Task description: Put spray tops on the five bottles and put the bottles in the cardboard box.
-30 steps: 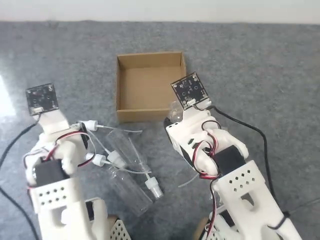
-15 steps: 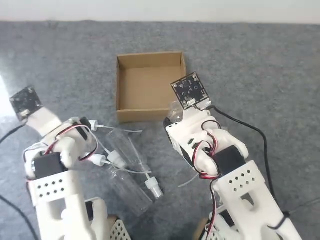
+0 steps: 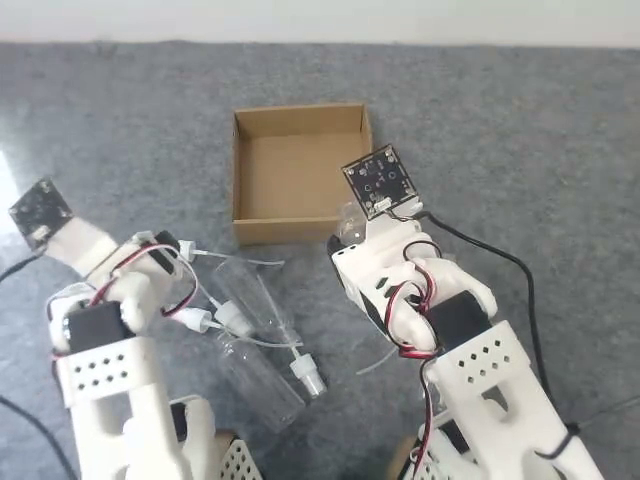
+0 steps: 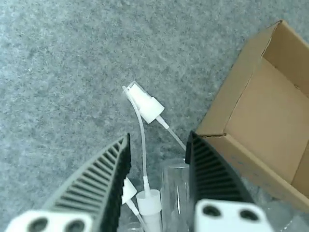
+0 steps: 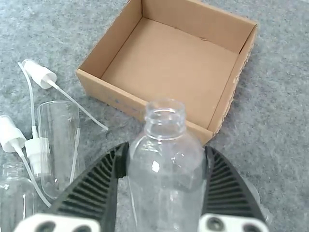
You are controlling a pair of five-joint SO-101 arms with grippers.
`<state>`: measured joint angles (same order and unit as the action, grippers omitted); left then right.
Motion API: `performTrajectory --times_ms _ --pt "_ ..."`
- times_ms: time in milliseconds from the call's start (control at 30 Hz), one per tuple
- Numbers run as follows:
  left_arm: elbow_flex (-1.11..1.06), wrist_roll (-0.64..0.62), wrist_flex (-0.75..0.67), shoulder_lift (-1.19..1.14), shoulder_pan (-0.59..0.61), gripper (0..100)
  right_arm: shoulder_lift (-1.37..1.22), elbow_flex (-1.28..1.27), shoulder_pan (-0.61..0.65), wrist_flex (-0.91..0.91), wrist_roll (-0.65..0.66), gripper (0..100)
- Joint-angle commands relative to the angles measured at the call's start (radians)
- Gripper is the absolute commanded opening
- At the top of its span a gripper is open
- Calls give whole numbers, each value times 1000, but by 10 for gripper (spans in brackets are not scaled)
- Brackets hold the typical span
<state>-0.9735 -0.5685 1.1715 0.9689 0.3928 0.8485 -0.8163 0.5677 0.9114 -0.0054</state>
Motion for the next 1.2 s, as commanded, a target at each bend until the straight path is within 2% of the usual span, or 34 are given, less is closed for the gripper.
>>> performTrajectory --times_ms 0,200,367,500,733,933,1167 --pt "137 -17 -8 -157 -6 163 30 11 -15 -22 0 129" --pt "321 -21 48 -486 2 126 30 11 -15 -24 0 129" --pt "404 -77 49 -657 40 130 28 11 -15 -24 0 129" --pt "429 -84 49 -715 86 130 28 11 -15 -24 0 129" --pt "435 -104 41 -764 86 133 28 11 -15 -24 0 129" --pt "441 -129 41 -818 83 211 28 11 -15 -24 0 129" --pt "544 -140 49 -979 83 218 28 11 -15 -24 0 129"
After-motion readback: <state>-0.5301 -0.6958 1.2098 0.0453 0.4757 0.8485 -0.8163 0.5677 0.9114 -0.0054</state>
